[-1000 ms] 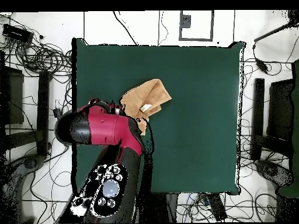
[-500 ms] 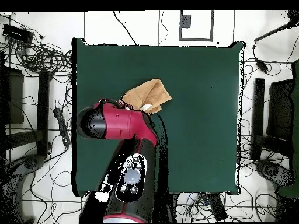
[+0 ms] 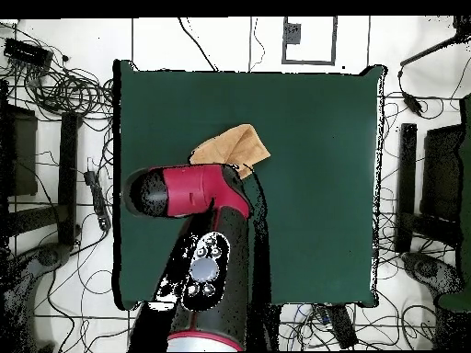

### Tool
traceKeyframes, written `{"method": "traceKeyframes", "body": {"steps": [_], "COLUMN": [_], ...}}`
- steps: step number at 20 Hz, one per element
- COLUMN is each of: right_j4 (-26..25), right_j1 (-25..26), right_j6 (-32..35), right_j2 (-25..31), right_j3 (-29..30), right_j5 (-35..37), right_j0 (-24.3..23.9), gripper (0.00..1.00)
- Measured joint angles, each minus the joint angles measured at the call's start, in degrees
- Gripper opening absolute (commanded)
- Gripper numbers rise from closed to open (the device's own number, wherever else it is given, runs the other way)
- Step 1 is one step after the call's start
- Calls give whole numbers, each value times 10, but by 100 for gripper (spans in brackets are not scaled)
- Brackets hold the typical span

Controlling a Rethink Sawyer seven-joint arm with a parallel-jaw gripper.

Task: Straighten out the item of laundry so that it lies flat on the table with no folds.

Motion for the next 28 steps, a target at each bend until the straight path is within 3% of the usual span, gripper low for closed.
{"method": "traceKeyframes", "body": {"steps": [10, 28], "right_j4": [-90, -156], "right_j1": [-3, -5], "right_j6": [0, 0], "right_j2": [5, 13], "right_j3": [-36, -52], "right_j5": [39, 39], "right_j0": [0, 2], "gripper": [100, 100]}}
